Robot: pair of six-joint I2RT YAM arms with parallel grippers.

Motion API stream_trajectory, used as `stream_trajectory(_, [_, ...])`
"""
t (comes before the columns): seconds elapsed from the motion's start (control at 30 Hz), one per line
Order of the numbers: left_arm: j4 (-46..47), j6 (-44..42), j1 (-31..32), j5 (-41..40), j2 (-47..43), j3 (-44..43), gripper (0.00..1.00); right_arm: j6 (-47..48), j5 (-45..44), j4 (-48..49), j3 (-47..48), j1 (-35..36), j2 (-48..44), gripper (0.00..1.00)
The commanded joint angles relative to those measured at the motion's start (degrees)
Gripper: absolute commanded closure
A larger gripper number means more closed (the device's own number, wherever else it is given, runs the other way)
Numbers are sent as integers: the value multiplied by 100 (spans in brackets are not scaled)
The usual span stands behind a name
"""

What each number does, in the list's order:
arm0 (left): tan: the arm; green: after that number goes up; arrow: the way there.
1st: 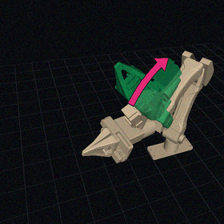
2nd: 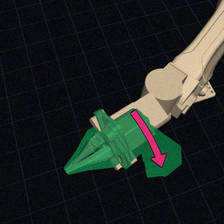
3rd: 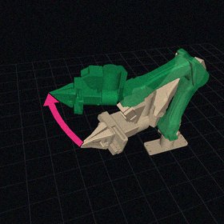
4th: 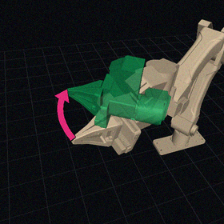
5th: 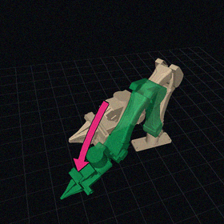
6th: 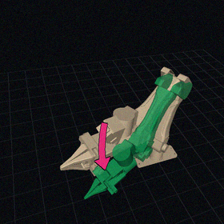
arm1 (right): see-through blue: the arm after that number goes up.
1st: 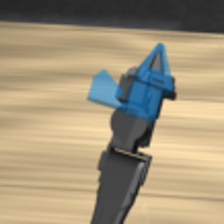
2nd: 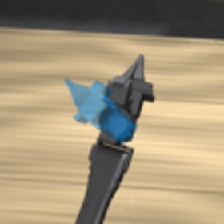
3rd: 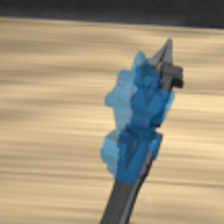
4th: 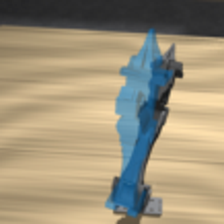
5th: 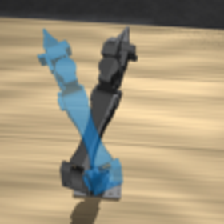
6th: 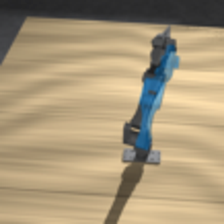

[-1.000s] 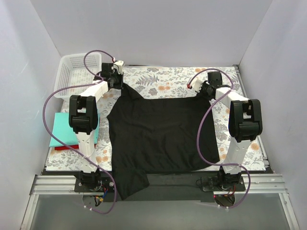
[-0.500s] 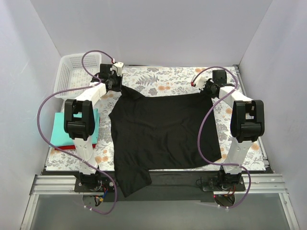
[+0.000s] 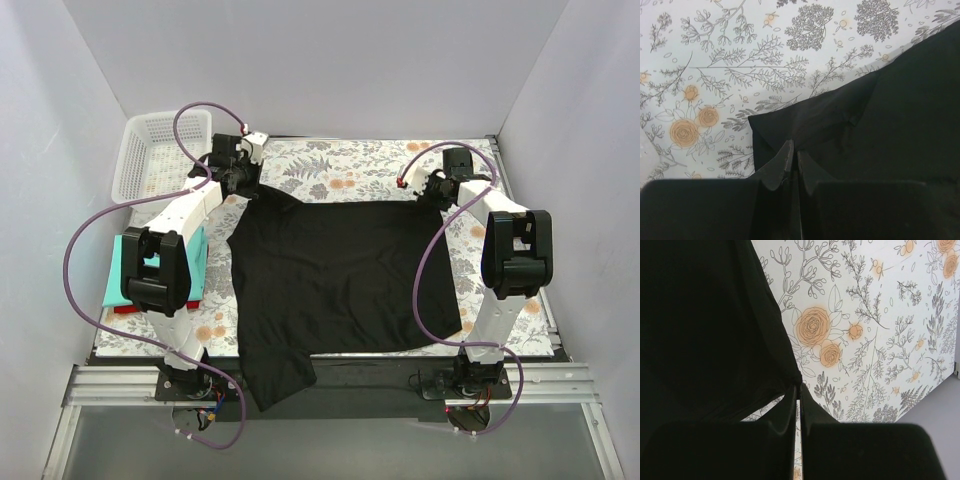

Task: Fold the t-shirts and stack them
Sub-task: Flatten the tshirt out

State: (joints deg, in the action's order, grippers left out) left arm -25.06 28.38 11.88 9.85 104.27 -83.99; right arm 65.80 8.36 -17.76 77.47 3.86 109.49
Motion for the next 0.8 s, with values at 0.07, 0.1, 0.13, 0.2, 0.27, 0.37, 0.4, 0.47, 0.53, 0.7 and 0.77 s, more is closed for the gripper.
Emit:
stream_trajectory(0.07, [-210,97,-19,-220,-179,13,100,187,96,-201,233,-8,-279,99])
stream_trajectory(0.1, [-227,97,-19,-255,-188,31,100,214,96,-202,225,-8,-297,99])
stream_trajectory(0.13, [-219,97,-19,-281,-205,57,100,231,78,-219,216,-8,-306,99])
stream_trajectory(0.2, [-184,89,-28,-395,-223,136,100,258,0,-219,251,-8,-227,99])
stream_trajectory(0.27, [-122,97,-19,-475,-83,102,100,171,-88,-219,443,-17,-113,99])
stream_trajectory(0.37, [0,80,-19,-755,390,-214,100,-101,-369,-202,802,-8,238,99])
stream_trajectory(0.4, [36,71,-19,-826,532,-328,100,-181,-544,-202,900,-8,448,99])
stream_trajectory(0.47, [141,71,-36,-914,857,-785,100,-304,-721,-167,1120,-8,651,99])
stream_trajectory(0.53, [220,80,-36,-914,1356,-1162,100,-497,-966,-140,1409,-17,958,99])
stream_trajectory(0.7, [352,71,-54,-1134,2421,-2630,100,-638,-1196,-114,1815,-17,1469,99])
stream_trajectory(0.77, [484,-60,-63,-1038,2870,-3008,100,-656,-1310,-79,1938,-17,1671,99])
